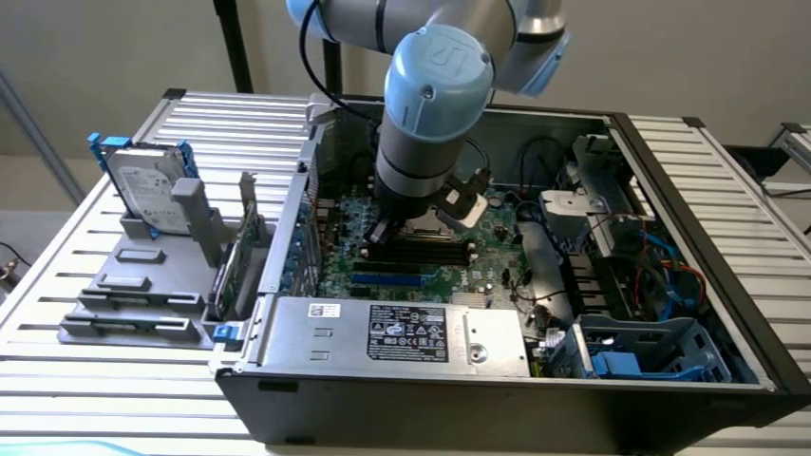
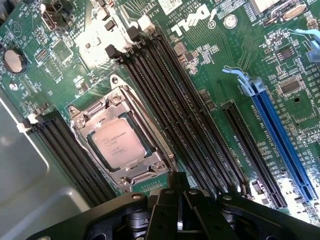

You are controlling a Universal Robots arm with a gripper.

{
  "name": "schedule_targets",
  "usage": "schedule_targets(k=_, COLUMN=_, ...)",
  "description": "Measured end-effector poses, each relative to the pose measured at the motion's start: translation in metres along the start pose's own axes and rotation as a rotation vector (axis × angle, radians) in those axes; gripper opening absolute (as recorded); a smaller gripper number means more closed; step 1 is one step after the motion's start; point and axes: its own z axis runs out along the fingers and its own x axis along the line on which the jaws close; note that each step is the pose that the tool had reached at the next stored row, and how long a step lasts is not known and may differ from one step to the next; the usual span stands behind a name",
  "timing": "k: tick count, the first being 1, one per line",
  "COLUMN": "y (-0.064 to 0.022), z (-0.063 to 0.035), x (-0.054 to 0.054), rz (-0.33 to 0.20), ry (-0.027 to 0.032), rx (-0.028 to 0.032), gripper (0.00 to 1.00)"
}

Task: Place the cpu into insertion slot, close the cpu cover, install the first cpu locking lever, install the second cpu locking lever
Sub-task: 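Install the second cpu locking lever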

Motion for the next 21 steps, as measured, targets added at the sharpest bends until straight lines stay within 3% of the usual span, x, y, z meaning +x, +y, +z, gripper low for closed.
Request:
schedule_targets(k=12, y=0.0002, z=0.0062, x=0.0000, rz=0.000, ry=-0.0009, rx=-0.0004, gripper=0.11)
schedule_targets(k=18, y=0.0001, z=0.0063, x=0.0002, rz=0.001, ry=-0.0178, rx=-0.0115, gripper=0.11)
schedule_targets(k=21, y=-0.0011, z=0.0011, x=0.0015, rz=0.002, ry=-0.0205, rx=-0.0128, gripper=0.11)
